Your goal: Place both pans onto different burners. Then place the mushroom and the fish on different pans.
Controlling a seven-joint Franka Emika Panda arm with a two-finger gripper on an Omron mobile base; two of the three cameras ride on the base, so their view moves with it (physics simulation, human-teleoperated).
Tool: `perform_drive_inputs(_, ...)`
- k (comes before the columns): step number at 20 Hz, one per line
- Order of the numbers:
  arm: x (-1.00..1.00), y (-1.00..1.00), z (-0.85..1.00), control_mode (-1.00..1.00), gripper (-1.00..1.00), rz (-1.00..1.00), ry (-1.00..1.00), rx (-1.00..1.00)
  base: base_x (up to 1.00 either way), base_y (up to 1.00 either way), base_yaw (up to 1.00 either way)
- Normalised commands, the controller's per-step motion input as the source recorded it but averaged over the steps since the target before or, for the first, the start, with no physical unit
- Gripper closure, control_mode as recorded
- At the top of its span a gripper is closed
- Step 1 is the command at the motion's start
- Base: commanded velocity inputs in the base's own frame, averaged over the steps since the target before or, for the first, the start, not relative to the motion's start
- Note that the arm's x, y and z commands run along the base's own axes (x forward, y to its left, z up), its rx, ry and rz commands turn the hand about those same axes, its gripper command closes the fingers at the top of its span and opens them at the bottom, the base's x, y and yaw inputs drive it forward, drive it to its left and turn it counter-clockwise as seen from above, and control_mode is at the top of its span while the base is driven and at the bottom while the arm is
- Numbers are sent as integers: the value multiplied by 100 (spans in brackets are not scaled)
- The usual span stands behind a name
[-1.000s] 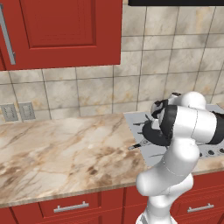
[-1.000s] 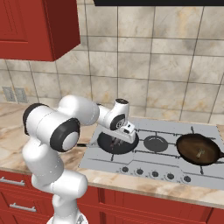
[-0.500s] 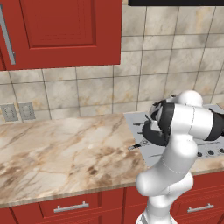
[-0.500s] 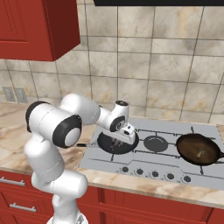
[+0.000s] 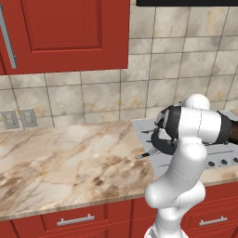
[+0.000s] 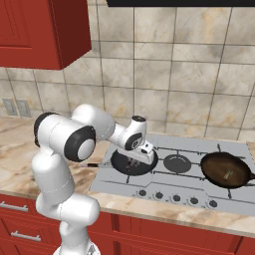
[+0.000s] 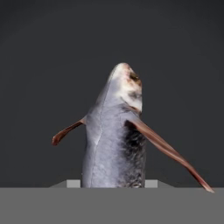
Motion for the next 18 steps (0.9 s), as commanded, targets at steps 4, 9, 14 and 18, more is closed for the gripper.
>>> perform_drive_inputs(4, 13, 0, -13, -100, 100, 0, 0, 0, 0, 0, 0)
perform_drive_inputs(9, 5, 0, -8, -100, 100, 0, 0, 0, 0, 0, 0)
perform_drive_inputs(14, 0, 0, 0, -100, -100, 0, 0, 0, 0, 0, 0)
perform_drive_inputs(18, 0, 0, 0, -100, -100, 0, 0, 0, 0, 0, 0)
